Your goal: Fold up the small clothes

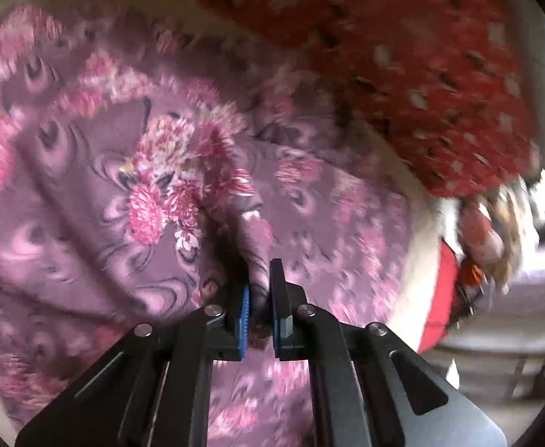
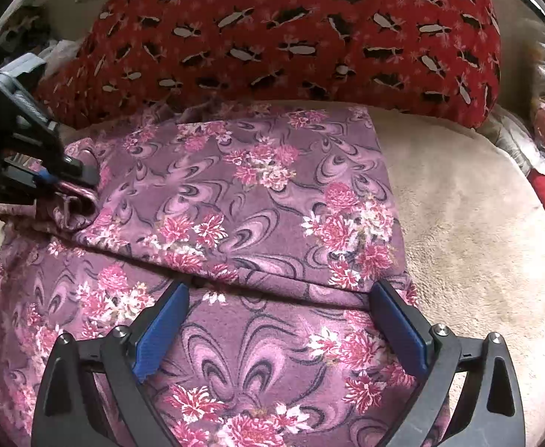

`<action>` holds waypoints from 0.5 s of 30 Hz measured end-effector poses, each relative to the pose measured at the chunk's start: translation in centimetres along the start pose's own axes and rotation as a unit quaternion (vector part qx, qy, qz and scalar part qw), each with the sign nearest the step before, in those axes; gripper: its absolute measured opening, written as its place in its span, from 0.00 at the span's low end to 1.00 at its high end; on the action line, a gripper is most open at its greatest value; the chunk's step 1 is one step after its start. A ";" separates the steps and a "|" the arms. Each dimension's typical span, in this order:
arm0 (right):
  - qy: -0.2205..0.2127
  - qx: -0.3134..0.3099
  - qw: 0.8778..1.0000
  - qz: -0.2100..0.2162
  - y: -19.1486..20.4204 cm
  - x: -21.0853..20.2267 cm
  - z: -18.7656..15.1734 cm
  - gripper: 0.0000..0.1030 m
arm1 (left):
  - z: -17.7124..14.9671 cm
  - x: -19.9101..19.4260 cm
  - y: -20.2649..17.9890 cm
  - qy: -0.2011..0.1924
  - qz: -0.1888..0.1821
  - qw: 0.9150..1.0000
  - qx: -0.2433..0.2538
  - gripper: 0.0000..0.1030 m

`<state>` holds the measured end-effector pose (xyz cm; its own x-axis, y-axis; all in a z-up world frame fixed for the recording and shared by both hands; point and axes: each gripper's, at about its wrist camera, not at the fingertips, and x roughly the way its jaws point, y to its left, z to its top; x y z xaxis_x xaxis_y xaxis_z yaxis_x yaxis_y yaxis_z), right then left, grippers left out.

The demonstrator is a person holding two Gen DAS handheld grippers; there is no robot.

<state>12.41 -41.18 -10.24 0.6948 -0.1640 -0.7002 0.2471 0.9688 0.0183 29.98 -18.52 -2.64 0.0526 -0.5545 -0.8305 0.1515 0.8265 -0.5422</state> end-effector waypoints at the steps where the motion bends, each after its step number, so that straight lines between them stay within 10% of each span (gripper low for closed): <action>1: -0.005 0.005 1.000 0.000 0.0 -0.6 0.4 0.93 | -0.4 -1.6 0.1 -0.014 -0.003 1.000 0.020 0.18; 4: -0.037 0.008 0.998 0.040 1.3 -2.2 1.9 0.93 | -1.5 -6.5 1.9 -0.084 0.008 0.995 0.047 0.53; 15: 0.030 0.034 0.989 0.140 10.6 4.1 6.6 0.90 | -3.7 -5.1 12.8 -0.076 0.005 0.995 -0.060 0.54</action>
<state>22.35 -32.81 -8.26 0.7019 0.1218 -0.7018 0.0975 0.9596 0.2640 28.03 -4.71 -5.80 0.2032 -0.5470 -0.8121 0.0310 0.8326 -0.5530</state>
